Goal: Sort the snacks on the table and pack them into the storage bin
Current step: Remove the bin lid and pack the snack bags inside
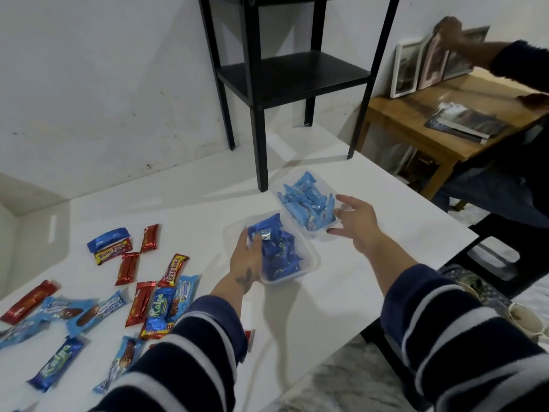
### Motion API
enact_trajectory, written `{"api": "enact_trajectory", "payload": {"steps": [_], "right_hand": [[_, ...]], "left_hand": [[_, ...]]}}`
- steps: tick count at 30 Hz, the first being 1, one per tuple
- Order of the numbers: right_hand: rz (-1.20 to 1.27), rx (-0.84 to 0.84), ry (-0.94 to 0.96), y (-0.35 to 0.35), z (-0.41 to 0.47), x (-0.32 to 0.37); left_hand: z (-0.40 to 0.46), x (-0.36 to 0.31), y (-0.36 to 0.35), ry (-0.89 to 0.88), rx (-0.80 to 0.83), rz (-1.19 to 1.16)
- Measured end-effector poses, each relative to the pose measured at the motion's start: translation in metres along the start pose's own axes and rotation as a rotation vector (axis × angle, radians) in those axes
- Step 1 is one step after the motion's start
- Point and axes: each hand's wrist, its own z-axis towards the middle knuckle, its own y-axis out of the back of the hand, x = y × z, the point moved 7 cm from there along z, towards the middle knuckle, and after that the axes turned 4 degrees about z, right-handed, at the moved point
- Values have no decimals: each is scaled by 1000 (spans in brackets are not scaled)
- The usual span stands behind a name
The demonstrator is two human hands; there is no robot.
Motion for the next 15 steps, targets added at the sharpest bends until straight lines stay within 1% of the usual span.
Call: {"api": "enact_trajectory", "payload": {"steps": [4,9,12,15], "right_hand": [[4,26,-4,-19,-32,-28],[-11,44,-45,-36,-50,-54],[-111,86,-38,-41,-56,-56],[-292,126,11,-42,-52,-55]], "left_hand": [[-7,-11,5,52,12,-67],[-9,-16,1,9,64,6],[-5,-13,2,-37,64,11],[-4,-11,3,-14,72,10]]}}
